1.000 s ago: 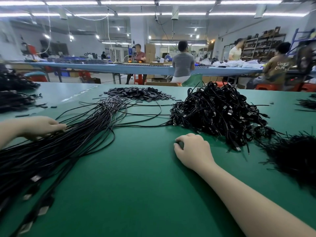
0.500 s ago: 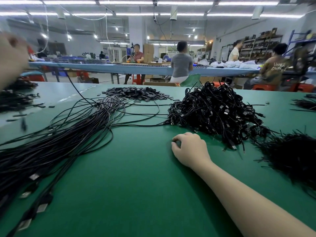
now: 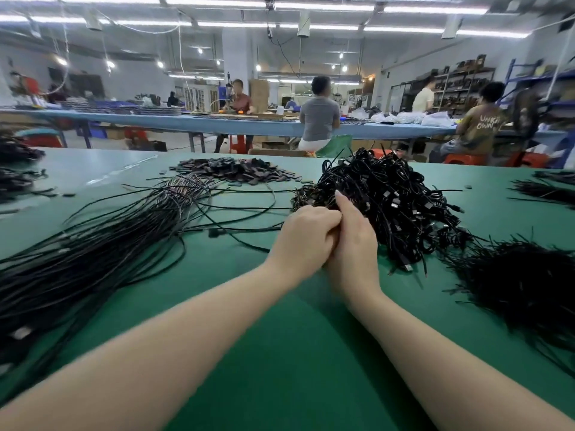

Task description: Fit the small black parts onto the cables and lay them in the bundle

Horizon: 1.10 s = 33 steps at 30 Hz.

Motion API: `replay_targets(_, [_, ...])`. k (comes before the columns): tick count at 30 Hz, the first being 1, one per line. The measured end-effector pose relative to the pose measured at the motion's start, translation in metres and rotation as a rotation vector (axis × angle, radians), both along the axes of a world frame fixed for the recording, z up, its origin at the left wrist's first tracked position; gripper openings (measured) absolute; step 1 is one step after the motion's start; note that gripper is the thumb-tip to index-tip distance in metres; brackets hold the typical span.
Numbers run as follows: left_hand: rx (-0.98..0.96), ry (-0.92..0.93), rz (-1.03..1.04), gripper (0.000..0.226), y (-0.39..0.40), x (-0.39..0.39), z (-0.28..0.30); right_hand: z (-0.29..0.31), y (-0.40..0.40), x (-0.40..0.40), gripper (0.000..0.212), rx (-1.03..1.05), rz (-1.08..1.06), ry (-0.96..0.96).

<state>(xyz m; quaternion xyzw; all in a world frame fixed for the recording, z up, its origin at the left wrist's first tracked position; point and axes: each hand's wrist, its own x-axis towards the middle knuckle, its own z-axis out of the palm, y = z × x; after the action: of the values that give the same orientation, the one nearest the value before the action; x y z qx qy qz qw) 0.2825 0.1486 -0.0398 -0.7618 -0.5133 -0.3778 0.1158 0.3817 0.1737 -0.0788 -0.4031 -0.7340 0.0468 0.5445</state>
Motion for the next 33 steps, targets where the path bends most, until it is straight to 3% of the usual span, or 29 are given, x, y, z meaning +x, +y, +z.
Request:
replay_targets(3, [0.059,-0.246,-0.067,0.011,0.011,0.006,-0.030,-0.001,0.006,0.010,0.037,-0.095,0.090,-0.021])
replay_targets(6, [-0.091,-0.446,-0.169,0.006,0.019,-0.009,-0.033,-0.001,0.012,0.010,0.026,-0.199,0.067,0.118])
replay_targets(10, [-0.417,-0.395,-0.156,0.013,0.018,-0.047,-0.037,0.001,0.025,0.024,0.030,-0.290,-0.173,0.356])
replay_targets(13, [-0.568,-0.521,-0.185,0.011,0.016,-0.069,-0.029,0.000,0.032,0.034,0.030,-0.369,-0.251,0.415])
replay_targets(15, [-0.592,-0.545,-0.173,0.001,0.017,-0.079,-0.023,0.000,0.031,0.031,0.031,-0.378,-0.257,0.419])
replay_targets(17, [-0.583,-0.505,-0.133,0.006,0.018,-0.089,-0.021,0.001,0.031,0.029,0.032,-0.392,-0.263,0.449])
replay_targets(20, [-0.626,-0.605,-0.047,0.007,0.014,-0.108,-0.024,0.000,0.033,0.032,0.031,-0.436,-0.273,0.499])
replay_targets(22, [-0.649,-0.841,-0.043,0.021,0.010,-0.116,-0.026,0.000,0.033,0.033,0.030,-0.449,-0.277,0.519])
replay_targets(24, [-0.630,-1.249,-0.155,0.035,0.009,-0.119,-0.023,-0.001,0.030,0.032,0.028,-0.442,-0.263,0.479])
replay_targets(26, [-0.540,-1.673,-0.334,0.029,0.011,-0.121,-0.015,0.000,0.027,0.029,0.023,-0.406,-0.186,0.346])
replay_targets(28, [-0.448,-1.975,-0.497,0.018,0.012,-0.122,-0.003,-0.001,0.022,0.024,0.020,-0.363,0.010,0.196])
replay_targets(31, [-0.369,-2.086,-0.613,0.021,0.008,-0.126,0.018,-0.003,0.014,0.012,0.012,-0.343,0.311,0.031])
replay_targets(33, [-0.360,-2.095,-0.642,0.018,0.006,-0.130,0.030,-0.004,0.009,0.006,0.021,-0.364,0.438,-0.022])
